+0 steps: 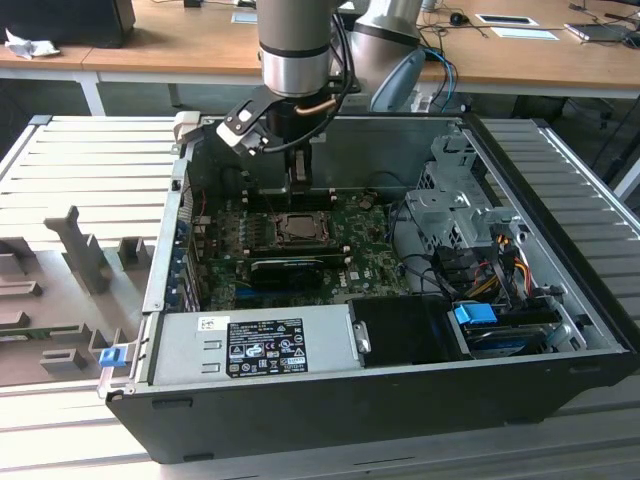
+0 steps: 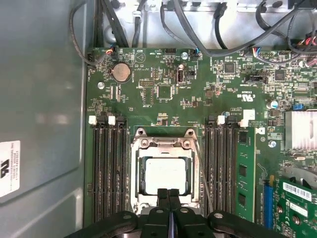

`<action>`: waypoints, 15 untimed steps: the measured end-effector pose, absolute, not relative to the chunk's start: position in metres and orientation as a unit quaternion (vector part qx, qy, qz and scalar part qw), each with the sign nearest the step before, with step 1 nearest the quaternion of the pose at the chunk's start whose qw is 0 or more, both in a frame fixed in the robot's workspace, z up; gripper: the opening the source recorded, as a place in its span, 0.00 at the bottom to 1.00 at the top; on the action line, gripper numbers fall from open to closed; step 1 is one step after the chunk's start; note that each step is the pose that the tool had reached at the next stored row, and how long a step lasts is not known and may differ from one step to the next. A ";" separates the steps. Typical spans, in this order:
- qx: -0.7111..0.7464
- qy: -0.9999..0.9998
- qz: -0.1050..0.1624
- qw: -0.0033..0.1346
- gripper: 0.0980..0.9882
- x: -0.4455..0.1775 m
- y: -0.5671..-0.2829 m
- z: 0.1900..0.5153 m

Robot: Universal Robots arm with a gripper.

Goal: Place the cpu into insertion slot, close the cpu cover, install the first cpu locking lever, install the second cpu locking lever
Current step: 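Install the first cpu locking lever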

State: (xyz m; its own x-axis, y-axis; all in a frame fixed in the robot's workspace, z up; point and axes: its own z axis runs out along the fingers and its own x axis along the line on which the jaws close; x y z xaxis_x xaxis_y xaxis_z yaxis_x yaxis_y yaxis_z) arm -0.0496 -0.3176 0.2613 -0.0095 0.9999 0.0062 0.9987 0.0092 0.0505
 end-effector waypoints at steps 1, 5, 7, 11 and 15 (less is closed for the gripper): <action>0.704 0.710 0.020 0.016 0.01 -0.050 -0.318 0.263; 0.704 0.710 0.020 0.016 0.01 -0.050 -0.318 0.270; 0.704 0.710 0.020 0.016 0.01 -0.050 -0.318 0.275; 0.692 0.721 0.020 0.015 0.01 -0.050 -0.318 0.278; 0.665 0.746 0.020 0.015 0.01 -0.050 -0.318 0.278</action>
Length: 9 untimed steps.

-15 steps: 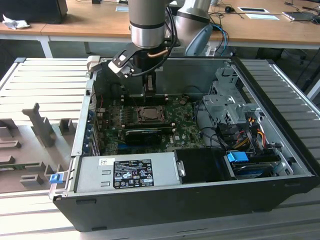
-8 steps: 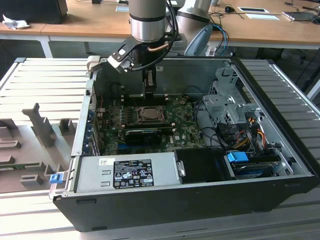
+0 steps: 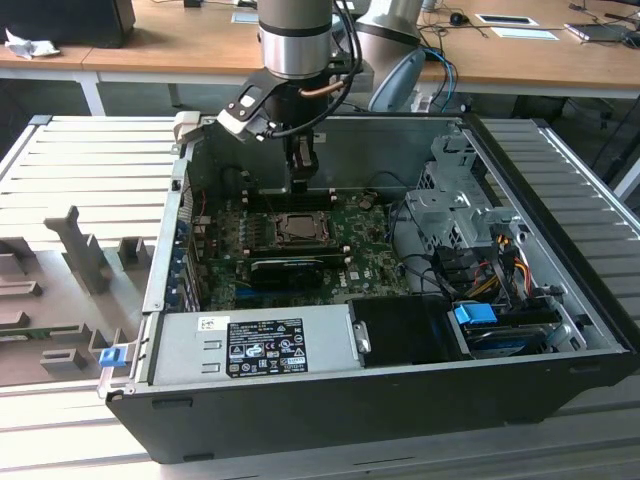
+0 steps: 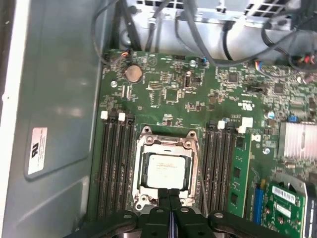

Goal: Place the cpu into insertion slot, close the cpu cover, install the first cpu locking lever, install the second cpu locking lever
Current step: 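Install the first cpu locking lever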

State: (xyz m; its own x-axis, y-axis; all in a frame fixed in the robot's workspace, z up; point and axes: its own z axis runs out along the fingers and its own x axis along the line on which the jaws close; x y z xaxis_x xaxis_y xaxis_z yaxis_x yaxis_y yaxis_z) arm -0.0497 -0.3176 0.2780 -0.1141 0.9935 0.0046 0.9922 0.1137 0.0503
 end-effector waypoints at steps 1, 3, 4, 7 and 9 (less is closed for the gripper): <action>0.658 0.753 0.020 0.015 0.01 -0.050 -0.318 0.278; 0.654 0.756 0.020 0.015 0.01 -0.050 -0.318 0.278; 0.650 0.760 0.020 0.015 0.01 -0.050 -0.318 0.278; 0.643 0.766 0.020 0.015 0.01 -0.050 -0.318 0.278; 0.637 0.770 0.020 0.015 0.01 -0.050 -0.318 0.278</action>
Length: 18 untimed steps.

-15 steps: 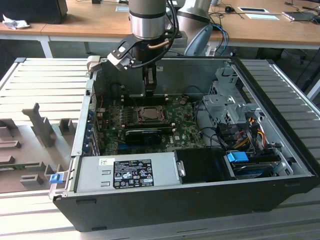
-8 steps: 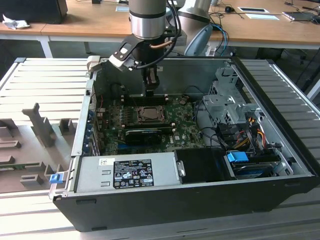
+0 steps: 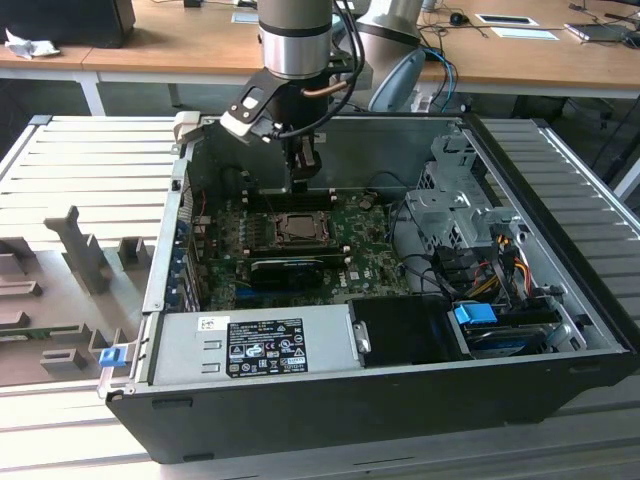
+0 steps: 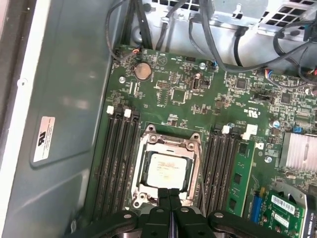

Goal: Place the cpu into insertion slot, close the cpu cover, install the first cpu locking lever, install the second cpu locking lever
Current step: 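Install the first cpu locking lever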

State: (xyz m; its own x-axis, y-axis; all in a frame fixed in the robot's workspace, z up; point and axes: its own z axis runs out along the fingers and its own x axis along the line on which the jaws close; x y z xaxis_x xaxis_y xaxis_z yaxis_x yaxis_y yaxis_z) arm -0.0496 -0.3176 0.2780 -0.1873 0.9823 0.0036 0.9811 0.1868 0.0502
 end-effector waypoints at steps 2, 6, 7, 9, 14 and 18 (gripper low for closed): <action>0.634 0.773 0.021 0.015 0.01 -0.050 -0.318 0.278; 0.626 0.780 0.021 0.014 0.01 -0.050 -0.318 0.278; 0.624 0.781 0.021 0.014 0.01 -0.050 -0.318 0.278; 0.621 0.783 0.021 0.014 0.01 -0.050 -0.318 0.278; 0.611 0.791 0.021 0.014 0.01 -0.050 -0.318 0.278; 0.605 0.796 0.021 0.014 0.01 -0.050 -0.318 0.278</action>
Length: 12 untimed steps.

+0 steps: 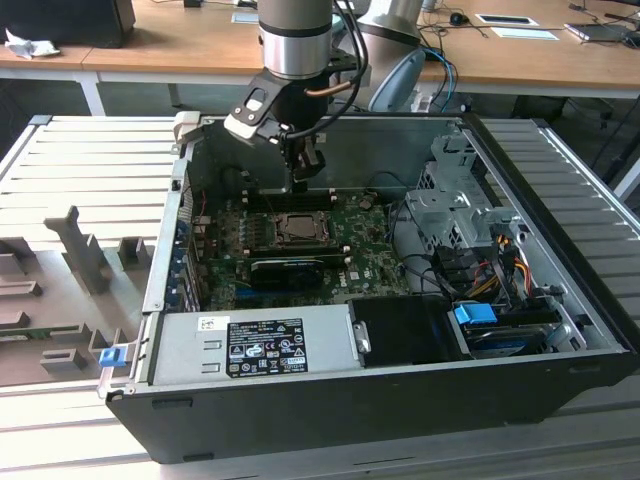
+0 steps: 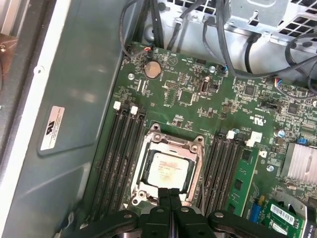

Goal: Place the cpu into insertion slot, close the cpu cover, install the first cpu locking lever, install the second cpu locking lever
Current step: 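Install the first cpu locking lever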

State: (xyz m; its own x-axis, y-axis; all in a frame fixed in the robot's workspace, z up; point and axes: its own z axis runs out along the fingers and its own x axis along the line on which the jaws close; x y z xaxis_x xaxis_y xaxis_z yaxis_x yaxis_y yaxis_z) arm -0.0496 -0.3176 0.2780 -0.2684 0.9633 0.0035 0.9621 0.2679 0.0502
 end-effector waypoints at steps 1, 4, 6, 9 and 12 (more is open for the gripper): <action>0.603 0.797 0.021 0.014 0.01 -0.050 -0.318 0.278; 0.597 0.802 0.021 0.014 0.01 -0.050 -0.318 0.278; 0.592 0.806 0.021 0.013 0.01 -0.050 -0.318 0.278; 0.585 0.811 0.021 0.013 0.01 -0.050 -0.318 0.278; 0.578 0.816 0.022 0.013 0.01 -0.050 -0.318 0.278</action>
